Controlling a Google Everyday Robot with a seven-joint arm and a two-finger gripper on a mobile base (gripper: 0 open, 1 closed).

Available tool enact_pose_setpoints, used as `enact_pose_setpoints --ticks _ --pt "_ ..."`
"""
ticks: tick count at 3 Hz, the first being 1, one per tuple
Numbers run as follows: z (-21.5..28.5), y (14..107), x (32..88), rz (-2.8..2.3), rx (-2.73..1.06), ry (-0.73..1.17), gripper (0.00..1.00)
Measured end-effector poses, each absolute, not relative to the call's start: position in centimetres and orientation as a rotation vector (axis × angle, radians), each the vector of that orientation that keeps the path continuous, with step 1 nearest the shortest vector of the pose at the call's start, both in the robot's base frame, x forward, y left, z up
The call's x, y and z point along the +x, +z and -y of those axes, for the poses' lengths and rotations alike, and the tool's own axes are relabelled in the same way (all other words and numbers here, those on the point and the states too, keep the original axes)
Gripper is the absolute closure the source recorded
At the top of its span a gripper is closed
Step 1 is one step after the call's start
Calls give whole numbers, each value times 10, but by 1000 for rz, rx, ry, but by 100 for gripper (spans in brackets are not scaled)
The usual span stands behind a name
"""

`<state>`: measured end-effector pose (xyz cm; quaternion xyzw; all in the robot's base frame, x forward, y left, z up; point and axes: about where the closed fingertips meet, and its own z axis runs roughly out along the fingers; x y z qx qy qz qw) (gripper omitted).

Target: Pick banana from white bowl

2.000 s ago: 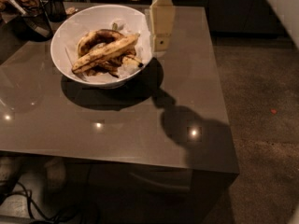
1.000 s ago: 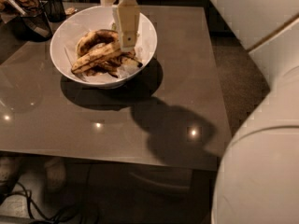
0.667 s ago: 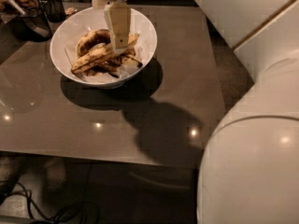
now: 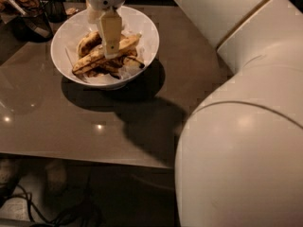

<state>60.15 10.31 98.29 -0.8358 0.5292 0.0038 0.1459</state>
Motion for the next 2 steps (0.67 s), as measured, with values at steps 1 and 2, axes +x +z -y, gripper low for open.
enact_pose_setpoints --ticks 1,2 --pt "-110 973 605 -1539 -2415 45 29" --pt "-116 964 608 -1548 -2426 71 28"
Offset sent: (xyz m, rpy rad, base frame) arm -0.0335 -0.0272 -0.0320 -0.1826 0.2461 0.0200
